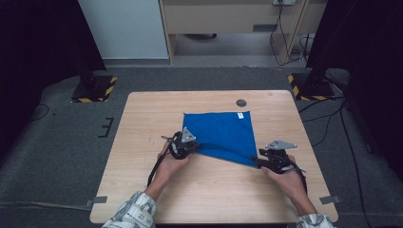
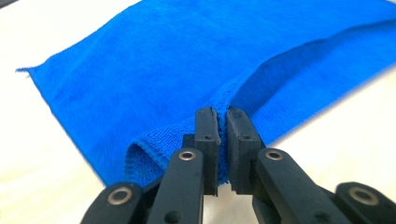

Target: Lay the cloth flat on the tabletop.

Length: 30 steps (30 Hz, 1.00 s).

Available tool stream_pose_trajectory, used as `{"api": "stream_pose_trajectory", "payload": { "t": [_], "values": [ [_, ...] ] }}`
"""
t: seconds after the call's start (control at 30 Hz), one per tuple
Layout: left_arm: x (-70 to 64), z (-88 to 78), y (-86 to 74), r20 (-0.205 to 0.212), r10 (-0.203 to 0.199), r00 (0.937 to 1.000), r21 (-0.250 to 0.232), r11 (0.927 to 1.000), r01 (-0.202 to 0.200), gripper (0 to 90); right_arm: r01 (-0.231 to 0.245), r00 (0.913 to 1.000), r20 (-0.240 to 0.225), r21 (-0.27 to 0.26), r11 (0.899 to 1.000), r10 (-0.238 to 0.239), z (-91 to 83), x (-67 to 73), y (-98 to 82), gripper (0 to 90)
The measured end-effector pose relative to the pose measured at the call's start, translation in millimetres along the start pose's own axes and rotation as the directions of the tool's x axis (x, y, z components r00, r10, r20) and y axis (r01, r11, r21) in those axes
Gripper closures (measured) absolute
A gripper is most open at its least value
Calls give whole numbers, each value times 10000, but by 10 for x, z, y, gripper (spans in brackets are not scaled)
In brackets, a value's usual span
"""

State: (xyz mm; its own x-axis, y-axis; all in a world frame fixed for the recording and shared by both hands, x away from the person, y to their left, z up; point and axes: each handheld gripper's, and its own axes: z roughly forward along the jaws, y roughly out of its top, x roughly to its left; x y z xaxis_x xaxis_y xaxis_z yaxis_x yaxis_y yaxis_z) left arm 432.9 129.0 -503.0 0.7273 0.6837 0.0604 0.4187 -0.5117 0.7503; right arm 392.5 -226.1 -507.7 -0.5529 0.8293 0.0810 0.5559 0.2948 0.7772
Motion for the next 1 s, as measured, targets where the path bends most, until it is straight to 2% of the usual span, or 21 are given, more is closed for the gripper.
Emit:
{"api": "stream_pose_trajectory", "payload": {
  "t": [0.17,0.23,0.43,0.6,0.7,0.77,0.83,0.87,0.9,0.97,1.0],
  "values": [
    [-58,-231,-166,309,283,9991,150,9995,-288,820,-114,9998,162,-159,9998,117,-26,2,18,513],
    [-91,-295,-247,438,335,9985,200,9992,-344,806,-111,9998,162,-73,9999,112,-19,6,14,513],
    [-204,-380,-437,720,699,9950,489,9961,-735,812,17,10000,-86,551,9985,-12,42,59,-30,509],
    [-220,-395,-477,827,695,9942,526,9959,-740,824,306,9995,-80,1350,9904,-298,118,96,-135,486],
    [-235,-414,-488,889,742,9933,516,9955,-790,831,547,9985,-1,1473,9876,-553,121,124,-142,481],
    [-247,-436,-513,887,774,9931,513,9953,-821,833,808,9965,62,1538,9848,-828,111,164,-151,512],
    [-253,-471,-541,911,737,9931,499,9957,-785,832,831,9964,20,1623,9832,-846,95,198,-152,587],
    [-253,-471,-541,911,737,9931,499,9957,-785,833,831,9964,20,1623,9832,-846,95,198,-152,587],
    [-253,-500,-535,925,690,9933,417,9965,-731,836,941,9955,-63,1648,9818,-944,86,236,-152,679],
    [-256,-509,-534,939,693,9932,396,9965,-733,844,990,9950,-254,1722,9801,-961,82,251,-146,746],
    [-265,-514,-538,952,707,9929,401,9964,-748,844,990,9950,-254,1722,9801,-961,82,251,-146,746]
  ]
}}
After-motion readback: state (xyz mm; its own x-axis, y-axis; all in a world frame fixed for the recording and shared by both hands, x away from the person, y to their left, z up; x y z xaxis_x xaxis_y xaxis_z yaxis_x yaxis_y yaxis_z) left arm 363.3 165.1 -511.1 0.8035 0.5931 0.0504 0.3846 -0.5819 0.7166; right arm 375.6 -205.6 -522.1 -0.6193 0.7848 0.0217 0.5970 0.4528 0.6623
